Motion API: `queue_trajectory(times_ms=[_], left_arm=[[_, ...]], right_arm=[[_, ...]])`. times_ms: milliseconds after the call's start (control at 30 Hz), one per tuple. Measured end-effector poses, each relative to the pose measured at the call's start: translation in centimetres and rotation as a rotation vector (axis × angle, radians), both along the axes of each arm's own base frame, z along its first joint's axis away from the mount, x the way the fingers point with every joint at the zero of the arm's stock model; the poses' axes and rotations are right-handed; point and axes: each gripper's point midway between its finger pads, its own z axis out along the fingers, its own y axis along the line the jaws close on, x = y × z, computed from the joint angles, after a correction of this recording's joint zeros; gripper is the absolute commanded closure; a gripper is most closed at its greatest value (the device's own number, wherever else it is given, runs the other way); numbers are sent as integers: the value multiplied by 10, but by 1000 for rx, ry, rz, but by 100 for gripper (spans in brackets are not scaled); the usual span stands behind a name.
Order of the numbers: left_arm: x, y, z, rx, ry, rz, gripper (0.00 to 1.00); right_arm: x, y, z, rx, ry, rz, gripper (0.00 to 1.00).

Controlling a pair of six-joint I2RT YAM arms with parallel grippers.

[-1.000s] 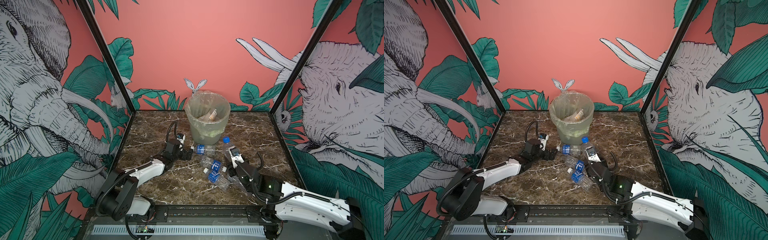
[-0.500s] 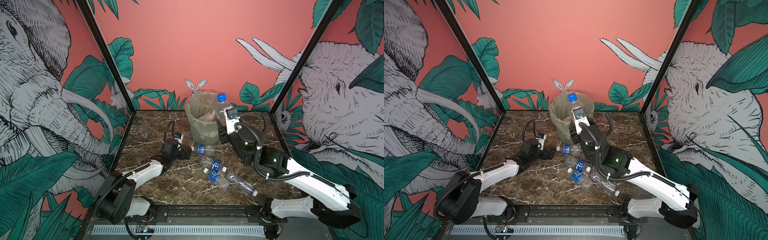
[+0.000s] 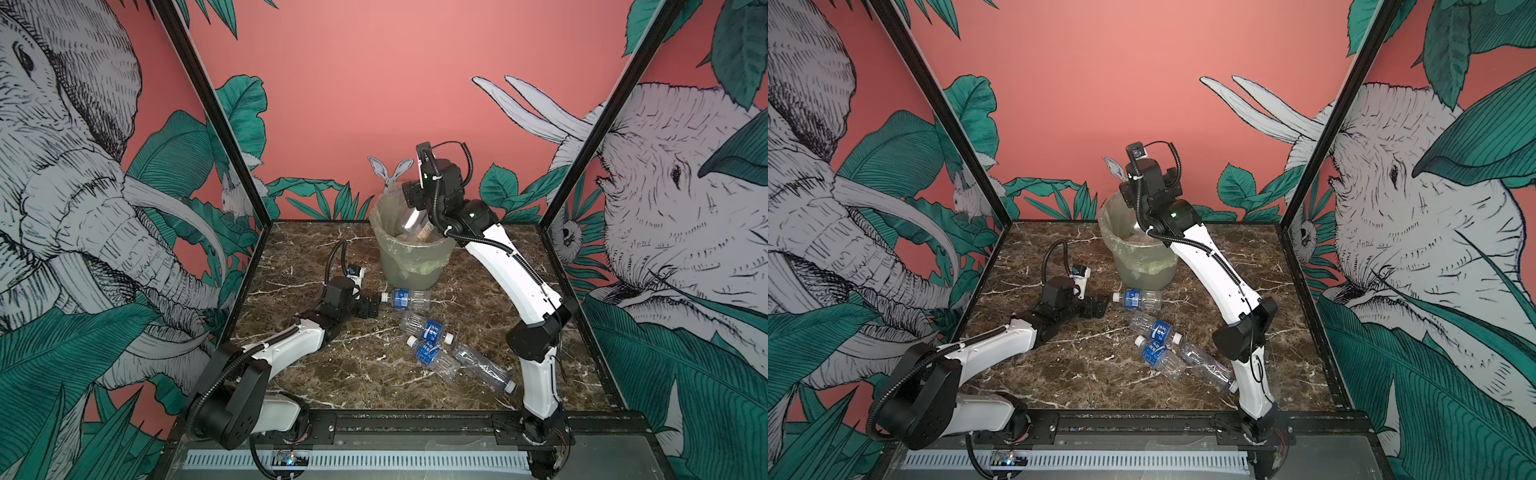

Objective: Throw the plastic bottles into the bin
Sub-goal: 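Open the right gripper to drop the bottle into the bin, then lower the empty right gripper toward the blue-labelled bottles near the robot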

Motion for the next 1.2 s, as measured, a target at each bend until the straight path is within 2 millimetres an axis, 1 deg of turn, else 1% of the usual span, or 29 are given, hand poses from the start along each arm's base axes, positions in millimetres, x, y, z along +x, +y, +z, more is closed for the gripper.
queue_trajectory(times_ms=[67, 133, 167, 267, 333, 400, 500, 667, 767, 867, 1033, 1167, 1200], left_arm=[[0, 0, 0, -1, 0, -1, 3], [0, 0, 0, -4, 1, -2, 3], [-1, -1, 0, -6, 2, -4, 3], [-1, -2, 0, -11, 5, -9, 3], [-2, -3, 0, -14, 7, -14, 3], [-2, -3, -1, -16, 11, -15, 3], [-2, -3, -5, -14, 22, -16, 3], [-2, -4, -5, -21, 22, -18, 3], [-2, -6, -3, -28, 17, -24, 3], [-2, -6, -3, -31, 16, -26, 3], [-2, -7, -3, -33, 17, -29, 3], [-2, -7, -2, -35, 18, -31, 3], [-2, -7, -3, -35, 18, -32, 3]], right_arm=[[-15, -5, -3, -16, 16, 14, 1], [-38, -12, 0, -17, 20, 37, 1], [-50, -17, 6, -4, 10, 48, 1], [-78, -33, 24, 43, -35, 66, 1], [-91, -44, 30, 67, -59, 65, 1], [-98, -52, 26, 80, -65, 62, 1], [-100, -57, 7, 75, -43, 54, 1], [-99, -55, -46, 27, 38, 53, 1], [-106, -62, -71, 15, 73, 44, 1], [-116, -73, -84, 30, 84, 28, 1], [-136, -93, -101, 78, 105, 1, 1], [-148, -100, -120, 72, 169, 4, 1], [-151, -100, -128, 69, 192, 12, 1]])
